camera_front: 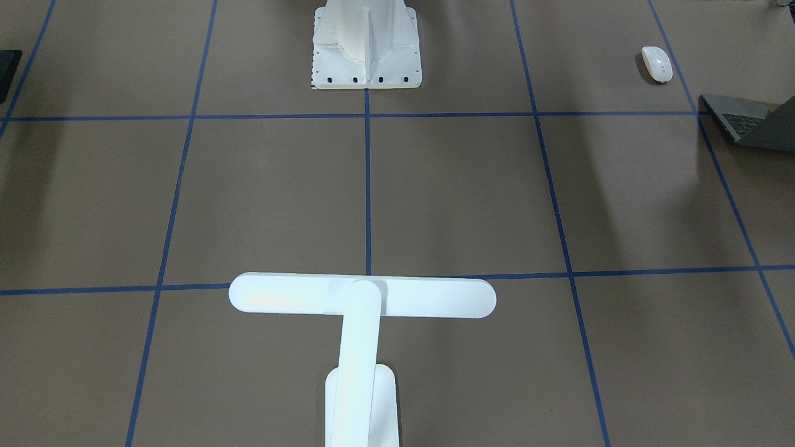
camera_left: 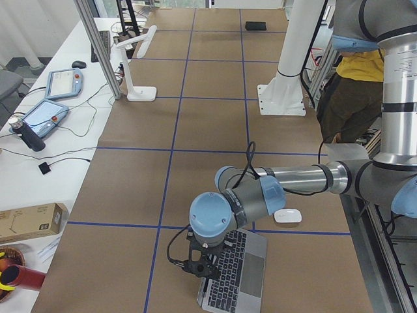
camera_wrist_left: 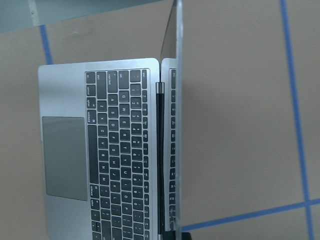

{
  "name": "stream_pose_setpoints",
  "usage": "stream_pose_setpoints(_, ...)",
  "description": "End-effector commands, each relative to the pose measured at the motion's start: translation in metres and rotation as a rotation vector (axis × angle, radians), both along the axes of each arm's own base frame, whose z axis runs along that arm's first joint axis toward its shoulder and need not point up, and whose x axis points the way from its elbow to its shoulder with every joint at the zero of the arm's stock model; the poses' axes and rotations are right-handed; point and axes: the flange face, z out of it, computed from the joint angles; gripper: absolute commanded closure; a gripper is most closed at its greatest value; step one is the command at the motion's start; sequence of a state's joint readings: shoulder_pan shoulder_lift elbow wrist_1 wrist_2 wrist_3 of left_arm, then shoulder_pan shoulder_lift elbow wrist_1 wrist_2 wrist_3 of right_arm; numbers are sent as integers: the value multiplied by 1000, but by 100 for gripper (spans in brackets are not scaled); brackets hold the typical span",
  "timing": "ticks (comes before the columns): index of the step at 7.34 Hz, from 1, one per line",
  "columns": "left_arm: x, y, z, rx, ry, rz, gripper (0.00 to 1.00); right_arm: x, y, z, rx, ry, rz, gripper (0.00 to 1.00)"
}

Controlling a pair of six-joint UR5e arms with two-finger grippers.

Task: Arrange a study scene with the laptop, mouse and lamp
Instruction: 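Carry the open silver laptop with the left gripper onto the table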

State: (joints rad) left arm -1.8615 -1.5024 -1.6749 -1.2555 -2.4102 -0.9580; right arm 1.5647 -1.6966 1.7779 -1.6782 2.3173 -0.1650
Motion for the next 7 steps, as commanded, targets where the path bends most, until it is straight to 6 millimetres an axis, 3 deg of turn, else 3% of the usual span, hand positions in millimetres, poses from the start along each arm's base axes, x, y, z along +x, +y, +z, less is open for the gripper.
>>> stream_pose_setpoints(1, 27, -62, -57, 21, 59, -24, 100, 0, 0, 1, -2, -1, 1, 0)
stream_pose_setpoints(2, 43, -86, -89, 32, 58, -25, 100, 0, 0, 1, -3, -1, 0, 0)
stream_pose_setpoints(4, 95, -118, -162, 7, 58, -49, 100, 0, 0, 2, -5, 0, 1, 0)
stream_pose_setpoints(6, 164, -140, -265, -50, 85, -116, 100, 0, 0, 2, -5, 1, 1, 0)
stream_pose_setpoints(7, 190, -143, -305, -49, 102, -124, 100, 0, 0, 2, -5, 0, 1, 0)
